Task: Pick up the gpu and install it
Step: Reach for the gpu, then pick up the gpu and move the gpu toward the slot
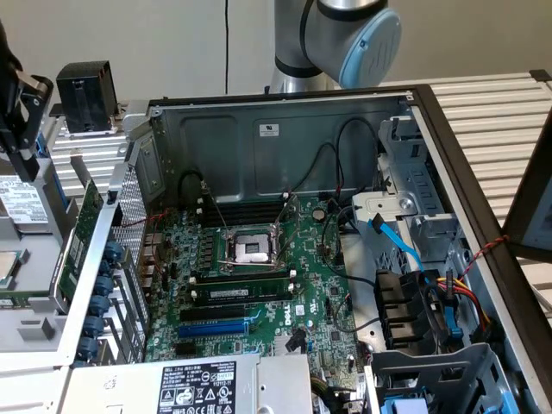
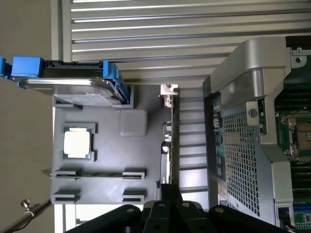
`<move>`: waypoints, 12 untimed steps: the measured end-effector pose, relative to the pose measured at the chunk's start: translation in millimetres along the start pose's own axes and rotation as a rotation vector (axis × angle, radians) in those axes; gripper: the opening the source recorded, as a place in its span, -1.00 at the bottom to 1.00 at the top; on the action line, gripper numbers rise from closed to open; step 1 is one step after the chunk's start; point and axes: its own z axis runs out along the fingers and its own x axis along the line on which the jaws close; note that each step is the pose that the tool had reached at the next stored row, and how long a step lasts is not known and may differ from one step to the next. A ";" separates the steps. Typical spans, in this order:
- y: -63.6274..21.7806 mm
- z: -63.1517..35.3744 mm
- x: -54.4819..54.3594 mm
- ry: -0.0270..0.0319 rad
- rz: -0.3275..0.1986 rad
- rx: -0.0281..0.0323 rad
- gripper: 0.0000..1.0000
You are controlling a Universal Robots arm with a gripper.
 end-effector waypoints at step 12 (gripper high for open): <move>0.0 -0.1 0.1 0.0001 0.000 0.0000 -0.79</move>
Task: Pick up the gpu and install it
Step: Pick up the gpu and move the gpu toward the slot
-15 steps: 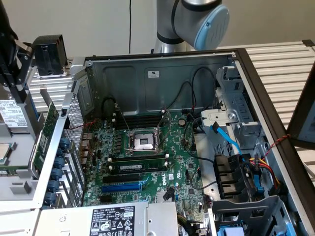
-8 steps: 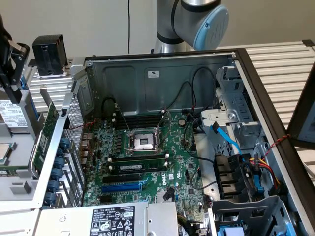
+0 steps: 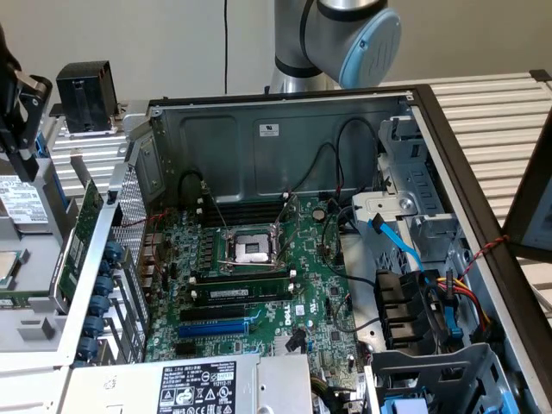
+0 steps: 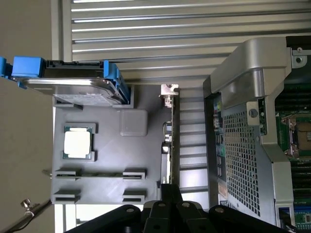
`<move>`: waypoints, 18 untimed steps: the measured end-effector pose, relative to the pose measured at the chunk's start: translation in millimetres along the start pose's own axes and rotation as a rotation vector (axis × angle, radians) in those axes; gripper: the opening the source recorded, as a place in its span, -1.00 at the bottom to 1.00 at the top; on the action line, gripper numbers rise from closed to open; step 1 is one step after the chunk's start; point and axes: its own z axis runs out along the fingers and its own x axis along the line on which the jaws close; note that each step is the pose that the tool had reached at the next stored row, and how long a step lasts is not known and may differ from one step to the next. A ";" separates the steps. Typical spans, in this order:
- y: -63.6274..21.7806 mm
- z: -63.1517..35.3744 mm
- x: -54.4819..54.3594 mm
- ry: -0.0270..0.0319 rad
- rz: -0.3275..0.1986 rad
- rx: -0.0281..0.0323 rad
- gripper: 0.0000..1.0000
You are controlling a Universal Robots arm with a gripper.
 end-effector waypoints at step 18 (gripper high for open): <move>-1.2 7.2 17.2 -0.0654 0.000 -0.0018 -0.27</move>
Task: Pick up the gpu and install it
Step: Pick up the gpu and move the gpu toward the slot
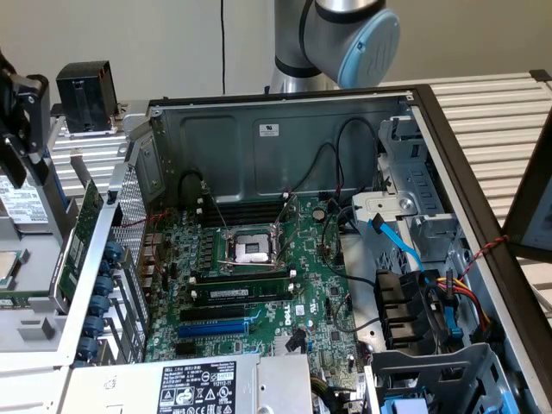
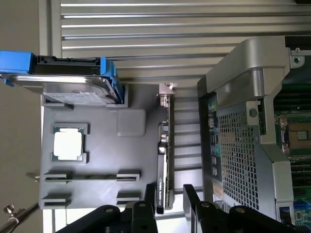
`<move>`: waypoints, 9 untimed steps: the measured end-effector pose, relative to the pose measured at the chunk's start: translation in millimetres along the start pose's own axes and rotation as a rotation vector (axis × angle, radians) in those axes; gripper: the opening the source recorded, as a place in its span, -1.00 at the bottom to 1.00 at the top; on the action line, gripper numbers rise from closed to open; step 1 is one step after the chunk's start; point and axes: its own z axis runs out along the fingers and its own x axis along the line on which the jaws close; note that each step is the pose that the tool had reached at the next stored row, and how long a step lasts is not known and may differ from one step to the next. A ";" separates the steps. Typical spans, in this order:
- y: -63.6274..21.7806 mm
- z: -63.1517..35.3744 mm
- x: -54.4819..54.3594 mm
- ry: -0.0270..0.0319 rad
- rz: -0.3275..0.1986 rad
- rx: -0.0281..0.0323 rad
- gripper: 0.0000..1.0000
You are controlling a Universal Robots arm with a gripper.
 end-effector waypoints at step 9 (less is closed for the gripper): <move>-2.3 10.8 11.1 -0.0097 0.020 0.0014 -0.27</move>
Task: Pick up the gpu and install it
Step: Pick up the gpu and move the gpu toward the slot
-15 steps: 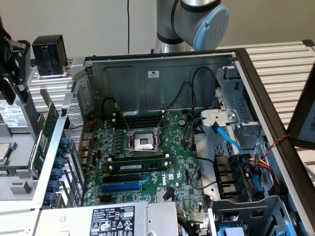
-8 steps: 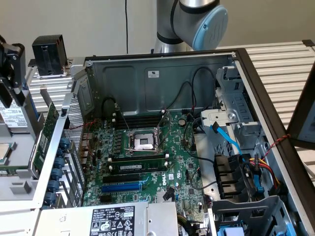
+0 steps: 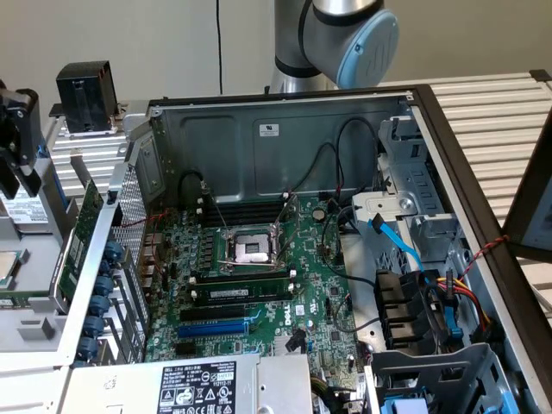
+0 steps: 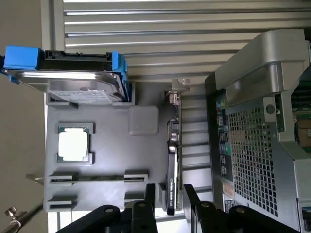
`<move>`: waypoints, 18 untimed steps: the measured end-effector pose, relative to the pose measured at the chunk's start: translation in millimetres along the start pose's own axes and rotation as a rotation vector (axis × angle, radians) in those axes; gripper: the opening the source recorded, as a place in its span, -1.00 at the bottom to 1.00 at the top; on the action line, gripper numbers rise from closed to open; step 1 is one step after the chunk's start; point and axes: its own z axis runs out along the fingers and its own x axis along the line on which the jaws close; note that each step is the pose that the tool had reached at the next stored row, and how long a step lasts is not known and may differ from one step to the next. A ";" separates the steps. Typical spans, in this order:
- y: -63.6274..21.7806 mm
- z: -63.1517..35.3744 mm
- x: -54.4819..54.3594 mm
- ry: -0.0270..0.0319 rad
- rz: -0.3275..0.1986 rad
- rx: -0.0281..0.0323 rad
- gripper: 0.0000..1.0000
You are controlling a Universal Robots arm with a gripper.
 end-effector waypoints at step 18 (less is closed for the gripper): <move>-10.1 22.7 1.6 -0.0198 0.080 -0.0191 -0.27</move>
